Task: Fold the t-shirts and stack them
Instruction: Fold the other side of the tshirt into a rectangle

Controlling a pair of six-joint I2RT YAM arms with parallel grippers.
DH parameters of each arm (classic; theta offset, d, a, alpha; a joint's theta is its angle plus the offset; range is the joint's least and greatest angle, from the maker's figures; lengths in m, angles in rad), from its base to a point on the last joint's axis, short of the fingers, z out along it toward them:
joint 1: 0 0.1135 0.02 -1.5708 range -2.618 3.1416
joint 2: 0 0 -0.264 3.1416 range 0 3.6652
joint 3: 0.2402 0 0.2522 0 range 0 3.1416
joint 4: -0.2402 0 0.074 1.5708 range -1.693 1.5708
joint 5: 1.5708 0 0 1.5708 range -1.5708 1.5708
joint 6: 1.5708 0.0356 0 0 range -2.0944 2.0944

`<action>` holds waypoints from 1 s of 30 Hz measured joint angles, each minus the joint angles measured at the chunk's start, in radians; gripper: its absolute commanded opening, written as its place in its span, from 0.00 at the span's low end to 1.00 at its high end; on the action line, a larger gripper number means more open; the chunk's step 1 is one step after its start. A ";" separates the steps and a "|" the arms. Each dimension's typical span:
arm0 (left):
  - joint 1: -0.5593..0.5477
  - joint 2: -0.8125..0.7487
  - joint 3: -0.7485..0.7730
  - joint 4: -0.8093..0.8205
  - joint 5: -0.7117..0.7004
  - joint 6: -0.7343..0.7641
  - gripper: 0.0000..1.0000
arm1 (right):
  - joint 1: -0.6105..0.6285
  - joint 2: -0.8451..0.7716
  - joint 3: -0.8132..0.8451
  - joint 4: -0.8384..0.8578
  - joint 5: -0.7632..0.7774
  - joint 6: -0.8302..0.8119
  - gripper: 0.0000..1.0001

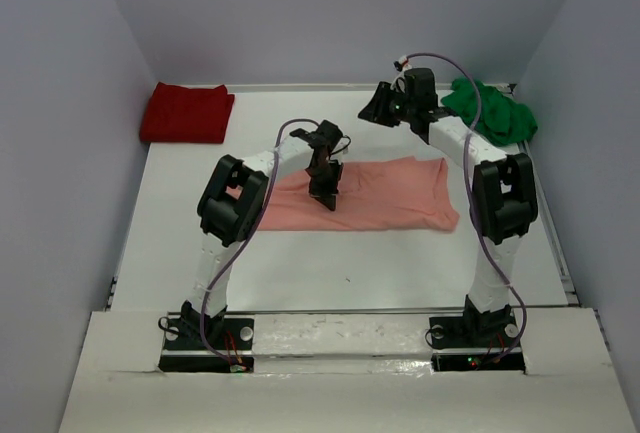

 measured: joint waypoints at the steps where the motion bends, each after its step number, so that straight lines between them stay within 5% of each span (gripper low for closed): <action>1: 0.000 -0.002 -0.002 0.001 0.001 0.002 0.00 | 0.000 0.000 0.021 -0.013 0.003 -0.015 0.39; 10: -0.005 -0.004 0.024 -0.046 -0.050 0.020 0.00 | 0.001 -0.151 -0.032 -0.192 0.113 -0.156 0.37; 19: 0.045 0.019 0.342 -0.179 -0.101 0.040 0.00 | 0.001 -0.492 -0.270 -0.367 0.163 -0.149 0.34; 20: 0.063 0.012 0.373 -0.174 -0.100 0.040 0.00 | 0.001 -0.517 -0.296 -0.390 0.162 -0.138 0.33; 22: 0.108 -0.007 0.393 -0.171 -0.097 0.046 0.00 | 0.001 -0.538 -0.327 -0.428 0.156 -0.122 0.02; 30: 0.319 -0.040 0.209 -0.165 -0.175 0.090 0.00 | 0.001 -0.523 -0.373 -0.589 0.148 -0.087 0.00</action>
